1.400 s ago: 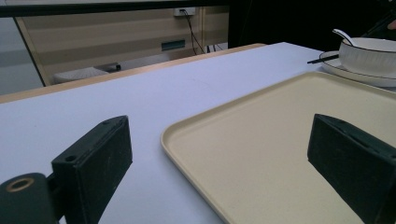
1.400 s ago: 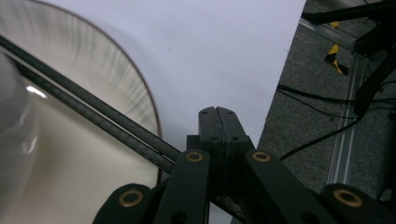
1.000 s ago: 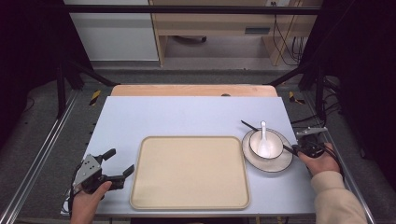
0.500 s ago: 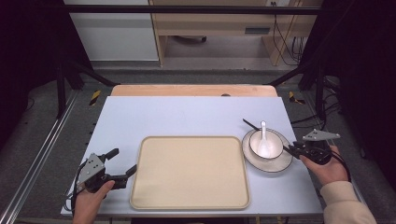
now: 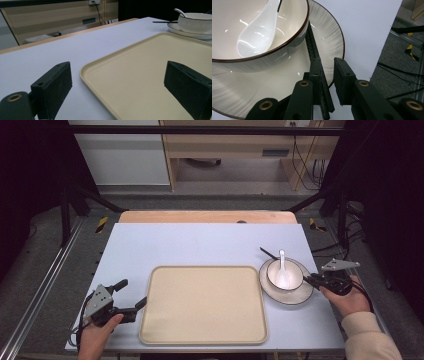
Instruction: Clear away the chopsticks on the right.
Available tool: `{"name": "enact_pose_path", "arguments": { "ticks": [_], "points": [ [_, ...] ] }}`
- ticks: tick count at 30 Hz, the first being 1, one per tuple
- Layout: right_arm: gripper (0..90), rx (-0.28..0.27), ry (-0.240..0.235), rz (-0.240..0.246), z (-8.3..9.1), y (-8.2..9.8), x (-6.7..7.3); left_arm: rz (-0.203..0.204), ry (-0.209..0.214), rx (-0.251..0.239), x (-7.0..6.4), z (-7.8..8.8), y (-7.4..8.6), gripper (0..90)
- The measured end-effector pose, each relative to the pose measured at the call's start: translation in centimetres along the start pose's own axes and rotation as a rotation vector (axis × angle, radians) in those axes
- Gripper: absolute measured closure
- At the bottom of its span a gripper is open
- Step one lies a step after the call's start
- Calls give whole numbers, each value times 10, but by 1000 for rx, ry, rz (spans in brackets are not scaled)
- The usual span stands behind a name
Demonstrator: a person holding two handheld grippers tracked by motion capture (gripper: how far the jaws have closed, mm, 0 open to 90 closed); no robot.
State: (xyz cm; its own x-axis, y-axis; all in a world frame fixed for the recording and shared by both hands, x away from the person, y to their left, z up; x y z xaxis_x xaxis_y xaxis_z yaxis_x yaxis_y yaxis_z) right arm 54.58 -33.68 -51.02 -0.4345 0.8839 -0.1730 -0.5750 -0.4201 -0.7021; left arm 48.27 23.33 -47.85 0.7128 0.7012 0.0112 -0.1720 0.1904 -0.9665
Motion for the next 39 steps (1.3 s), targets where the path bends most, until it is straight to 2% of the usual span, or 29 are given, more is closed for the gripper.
{"name": "enact_pose_path", "arguments": {
  "ticks": [7,10,15,18,22,24,27,29,30,32,34,35,39],
  "points": [
    [778,10,-6,-3,-5,0,-2,-1,2,2,0,0,0,76],
    [780,20,-12,10,-8,1,-3,-1,2,2,0,0,0,76],
    [824,30,-36,16,-12,2,0,-1,1,-1,-1,0,0,77],
    [853,22,-24,26,-13,1,1,-1,-3,1,0,1,0,78],
    [858,-16,27,7,-9,-3,-3,-3,-5,1,0,3,0,78],
    [859,-43,50,-23,-3,-5,-3,-2,-8,0,0,3,0,79],
    [858,-113,125,-48,18,-14,0,-5,-14,-2,0,5,0,79],
    [858,-158,155,-47,32,-21,9,-4,-18,-3,0,6,0,80],
    [858,-182,167,-43,40,-26,17,-6,-19,-4,-1,7,0,80],
    [858,-228,160,-44,55,-34,40,-9,-25,-2,-2,8,0,80],
    [858,-256,140,-26,66,-41,68,-11,-26,-7,-2,10,-1,80],
    [858,-264,113,-33,68,-44,82,-12,-27,-7,-3,10,-1,81],
    [858,-266,52,-28,70,-50,124,-15,-34,-7,-3,10,-1,83]
  ]
}}
Point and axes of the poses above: each handheld gripper's, and its own axes: z roughly backward along the jaws, y roughly out of its underside, x roughly to its left, the point moved 10 cm from there along -z, roughly forward along the jaws, and after that the axes turned 6 degrees about y, right-handed, at the moved point
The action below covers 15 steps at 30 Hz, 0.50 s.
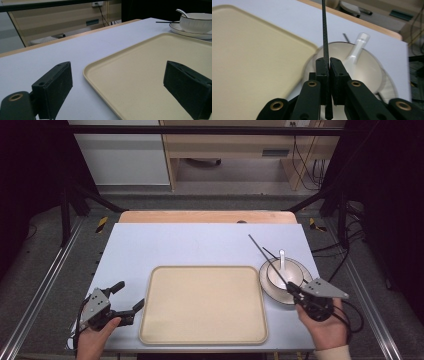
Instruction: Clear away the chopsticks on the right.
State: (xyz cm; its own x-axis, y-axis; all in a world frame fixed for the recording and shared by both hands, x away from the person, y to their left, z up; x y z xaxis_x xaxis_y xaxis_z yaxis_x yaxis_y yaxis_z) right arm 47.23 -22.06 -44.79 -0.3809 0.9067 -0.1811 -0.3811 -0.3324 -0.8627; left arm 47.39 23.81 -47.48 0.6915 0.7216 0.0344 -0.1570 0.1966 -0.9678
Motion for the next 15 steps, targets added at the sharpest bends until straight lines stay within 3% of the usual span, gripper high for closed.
{"name": "enact_pose_path", "arguments": {
  "ticks": [2,7,15],
  "points": [
    [858,-2,-43,-17,-3,0,25,-4,3,0,-1,0,-1,84],
    [858,42,-121,-4,-17,8,69,-9,7,4,-1,-2,0,85],
    [858,134,-193,31,-32,24,114,-18,-1,2,-3,-1,-3,87]
  ]
}}
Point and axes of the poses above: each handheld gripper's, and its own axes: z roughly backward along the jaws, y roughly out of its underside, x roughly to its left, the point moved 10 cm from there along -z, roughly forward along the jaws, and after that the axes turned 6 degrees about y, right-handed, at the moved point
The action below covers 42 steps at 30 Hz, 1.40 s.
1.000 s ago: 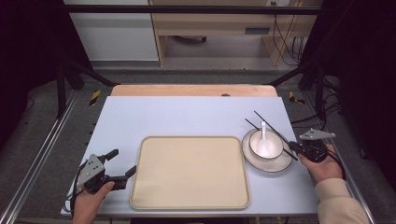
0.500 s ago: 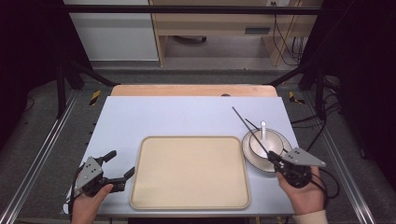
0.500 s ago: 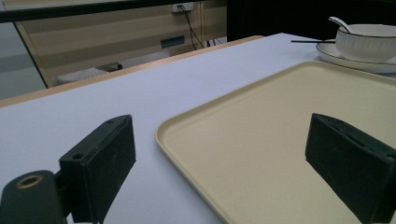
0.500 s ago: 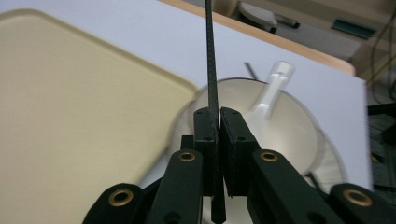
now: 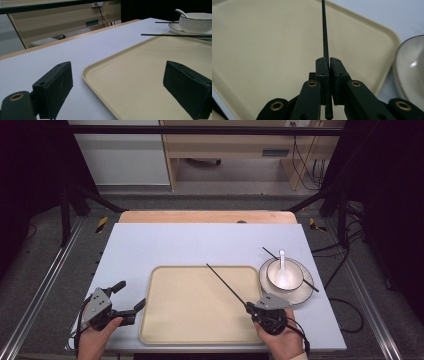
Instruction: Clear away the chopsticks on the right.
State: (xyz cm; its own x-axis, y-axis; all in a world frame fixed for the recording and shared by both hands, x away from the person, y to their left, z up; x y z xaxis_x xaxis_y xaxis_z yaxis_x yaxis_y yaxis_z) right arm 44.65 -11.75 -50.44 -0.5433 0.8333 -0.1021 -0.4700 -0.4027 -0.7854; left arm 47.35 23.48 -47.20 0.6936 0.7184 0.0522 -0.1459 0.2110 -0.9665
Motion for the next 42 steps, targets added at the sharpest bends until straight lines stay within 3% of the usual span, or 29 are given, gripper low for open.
{"name": "enact_pose_path", "arguments": {
  "ticks": [5,12,15,18,22,24,26,28,29,31,32,35,36,38,42],
  "points": [
    [858,52,-38,-1,-14,9,12,6,-13,-1,1,3,0,88],
    [857,87,-43,-3,-18,12,20,-7,-7,5,-2,6,1,90],
    [843,80,-57,7,-20,12,24,-15,-2,11,-5,7,2,90],
    [772,69,-67,8,-20,12,24,-16,2,14,-6,6,3,90],
    [747,-3,-73,-31,-8,1,13,-20,-3,25,-6,8,6,90],
    [723,-61,-44,-51,6,-11,-4,-20,-11,24,-6,12,6,90],
    [699,-114,10,-54,25,-22,-31,-13,-21,18,-4,15,6,90],
    [696,-143,87,-37,50,-27,-66,-8,-25,11,-3,15,5,90],
    [702,-151,152,-31,67,-26,-92,-5,-24,9,-3,15,5,90],
    [724,-148,214,-34,84,-22,-123,-9,-21,11,-3,14,5,90],
    [729,-136,260,-28,92,-15,-147,-9,-21,9,-3,14,4,90],
    [713,-32,247,-51,79,14,-190,-7,-25,11,-3,14,5,90],
    [712,-16,231,-63,71,21,-197,-8,-24,13,-3,14,5,90],
    [704,18,197,-66,55,32,-205,-11,-25,14,-3,14,5,90],
    [684,81,191,-49,31,47,-218,-15,-24,21,-4,13,6,90]
  ]
}}
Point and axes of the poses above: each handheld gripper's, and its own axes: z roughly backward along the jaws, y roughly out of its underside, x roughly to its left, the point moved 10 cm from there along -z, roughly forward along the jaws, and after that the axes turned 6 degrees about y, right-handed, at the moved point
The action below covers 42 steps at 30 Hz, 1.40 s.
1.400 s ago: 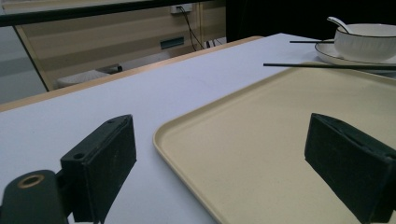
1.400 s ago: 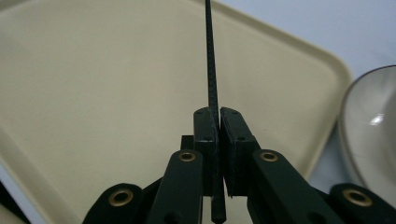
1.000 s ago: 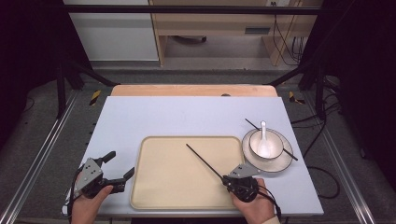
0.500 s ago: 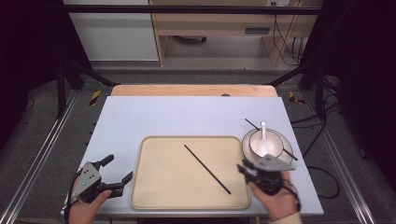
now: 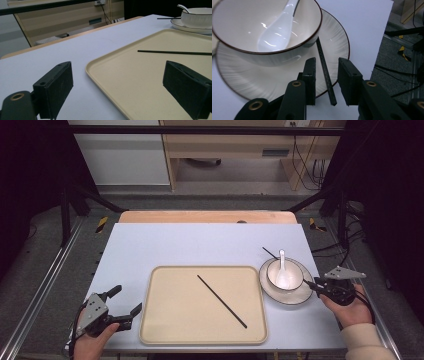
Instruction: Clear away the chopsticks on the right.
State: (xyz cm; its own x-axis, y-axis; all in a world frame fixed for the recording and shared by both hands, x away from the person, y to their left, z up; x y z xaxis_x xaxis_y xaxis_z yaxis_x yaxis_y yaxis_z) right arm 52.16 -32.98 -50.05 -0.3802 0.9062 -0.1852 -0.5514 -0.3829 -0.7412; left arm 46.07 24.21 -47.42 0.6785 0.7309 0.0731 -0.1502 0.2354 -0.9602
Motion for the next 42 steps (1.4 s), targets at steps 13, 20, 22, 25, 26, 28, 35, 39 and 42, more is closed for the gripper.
{"name": "enact_pose_path", "arguments": {
  "ticks": [13,20,22,25,26,28,35,39,42],
  "points": [
    [777,77,-47,48,-31,6,0,-12,9,6,-2,-1,0,91],
    [856,38,-54,18,-26,5,1,-11,11,8,-3,-2,0,92],
    [856,14,-38,-1,-22,2,-1,-11,10,8,-3,-2,0,91],
    [857,-36,14,-23,-9,-7,-4,-9,8,6,-2,-1,0,92],
    [857,-65,49,-34,1,-12,-5,-6,6,5,-1,-1,1,92],
    [857,-123,96,-52,19,-23,-2,-2,1,1,0,0,0,92],
    [856,-212,17,37,65,-56,87,-12,10,9,-3,-2,1,102],
    [856,-186,-67,87,60,-59,136,-16,14,10,-5,-2,1,106],
    [856,-138,-132,114,45,-52,171,-19,15,11,-4,-3,1,111]
  ]
}}
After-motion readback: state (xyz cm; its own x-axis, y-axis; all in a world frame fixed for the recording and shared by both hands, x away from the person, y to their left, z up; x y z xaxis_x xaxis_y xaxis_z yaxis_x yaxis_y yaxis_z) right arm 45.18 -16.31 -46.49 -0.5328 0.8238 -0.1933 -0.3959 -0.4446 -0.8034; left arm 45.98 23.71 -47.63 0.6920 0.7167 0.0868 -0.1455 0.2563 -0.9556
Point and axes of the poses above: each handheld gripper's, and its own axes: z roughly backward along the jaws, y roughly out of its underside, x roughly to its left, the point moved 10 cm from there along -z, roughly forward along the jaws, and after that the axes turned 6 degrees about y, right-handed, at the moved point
